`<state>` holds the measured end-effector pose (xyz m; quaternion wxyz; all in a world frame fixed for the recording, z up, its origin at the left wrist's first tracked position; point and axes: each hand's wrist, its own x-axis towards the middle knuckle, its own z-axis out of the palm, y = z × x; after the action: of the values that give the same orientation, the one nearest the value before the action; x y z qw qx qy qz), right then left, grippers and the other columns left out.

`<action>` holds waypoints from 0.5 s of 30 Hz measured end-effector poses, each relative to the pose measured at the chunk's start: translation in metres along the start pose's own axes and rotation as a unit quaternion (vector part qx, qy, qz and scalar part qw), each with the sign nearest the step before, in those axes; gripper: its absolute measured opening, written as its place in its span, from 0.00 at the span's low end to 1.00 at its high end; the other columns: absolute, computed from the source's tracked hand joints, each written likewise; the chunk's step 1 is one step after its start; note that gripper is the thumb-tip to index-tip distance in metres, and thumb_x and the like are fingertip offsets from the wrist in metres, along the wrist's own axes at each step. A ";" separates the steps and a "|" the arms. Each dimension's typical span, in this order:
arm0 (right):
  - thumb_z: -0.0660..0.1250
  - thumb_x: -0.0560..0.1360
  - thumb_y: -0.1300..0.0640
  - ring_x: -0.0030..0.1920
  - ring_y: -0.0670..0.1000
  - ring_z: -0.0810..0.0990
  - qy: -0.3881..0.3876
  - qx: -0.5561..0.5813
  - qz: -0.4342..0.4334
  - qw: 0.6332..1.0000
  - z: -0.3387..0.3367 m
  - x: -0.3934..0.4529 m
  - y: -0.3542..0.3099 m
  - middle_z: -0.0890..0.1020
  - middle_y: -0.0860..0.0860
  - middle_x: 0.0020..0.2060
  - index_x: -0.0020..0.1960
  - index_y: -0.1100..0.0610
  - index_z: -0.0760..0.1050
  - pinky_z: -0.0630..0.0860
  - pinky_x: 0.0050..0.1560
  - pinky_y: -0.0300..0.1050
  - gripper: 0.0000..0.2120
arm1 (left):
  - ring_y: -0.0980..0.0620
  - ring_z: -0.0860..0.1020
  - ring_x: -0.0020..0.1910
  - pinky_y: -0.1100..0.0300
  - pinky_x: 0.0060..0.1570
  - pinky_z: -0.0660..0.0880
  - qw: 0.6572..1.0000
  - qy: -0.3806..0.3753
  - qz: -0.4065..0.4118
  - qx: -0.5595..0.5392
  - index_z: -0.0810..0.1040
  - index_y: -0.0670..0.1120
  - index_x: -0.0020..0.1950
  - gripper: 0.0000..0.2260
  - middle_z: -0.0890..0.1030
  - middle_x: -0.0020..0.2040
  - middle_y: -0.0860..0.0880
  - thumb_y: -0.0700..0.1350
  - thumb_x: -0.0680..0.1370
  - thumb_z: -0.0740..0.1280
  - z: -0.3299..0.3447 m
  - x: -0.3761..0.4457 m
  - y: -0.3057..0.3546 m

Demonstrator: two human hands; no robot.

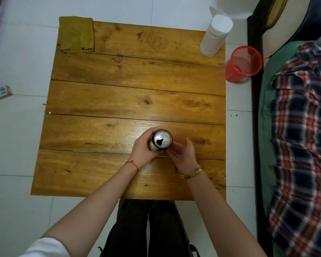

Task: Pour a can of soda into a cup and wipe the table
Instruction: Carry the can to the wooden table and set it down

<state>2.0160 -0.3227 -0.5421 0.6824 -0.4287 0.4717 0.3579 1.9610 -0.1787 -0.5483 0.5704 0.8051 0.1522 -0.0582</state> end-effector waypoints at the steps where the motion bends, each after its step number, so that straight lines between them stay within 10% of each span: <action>1: 0.51 0.84 0.44 0.53 0.57 0.78 0.000 -0.005 -0.001 1.000 0.000 0.000 0.000 0.79 0.61 0.53 0.59 0.67 0.75 0.74 0.62 0.51 0.27 | 0.57 0.76 0.64 0.53 0.64 0.75 1.000 0.000 -0.002 0.002 0.75 0.54 0.66 0.32 0.79 0.62 0.59 0.38 0.65 0.79 0.000 0.000 0.000; 8: 0.51 0.84 0.48 0.57 0.56 0.77 0.031 -0.155 -0.049 0.986 -0.002 -0.004 0.002 0.79 0.58 0.61 0.66 0.64 0.74 0.73 0.61 0.50 0.23 | 0.58 0.69 0.71 0.63 0.69 0.66 0.995 -0.040 -0.058 0.073 0.60 0.54 0.78 0.44 0.71 0.73 0.56 0.44 0.67 0.79 -0.007 -0.004 0.001; 15: 0.56 0.83 0.51 0.70 0.55 0.70 0.055 -0.550 -0.279 0.785 -0.017 -0.046 -0.008 0.72 0.56 0.70 0.76 0.59 0.64 0.68 0.71 0.56 0.23 | 0.50 0.61 0.76 0.58 0.75 0.56 0.977 -0.063 -0.054 0.197 0.62 0.50 0.78 0.37 0.65 0.76 0.49 0.49 0.73 0.75 -0.046 -0.028 0.026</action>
<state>2.0035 -0.3452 -0.4994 0.3738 -0.8631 0.0913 0.3271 1.9384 -0.1487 -0.5019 0.4048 0.8870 0.1447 -0.1686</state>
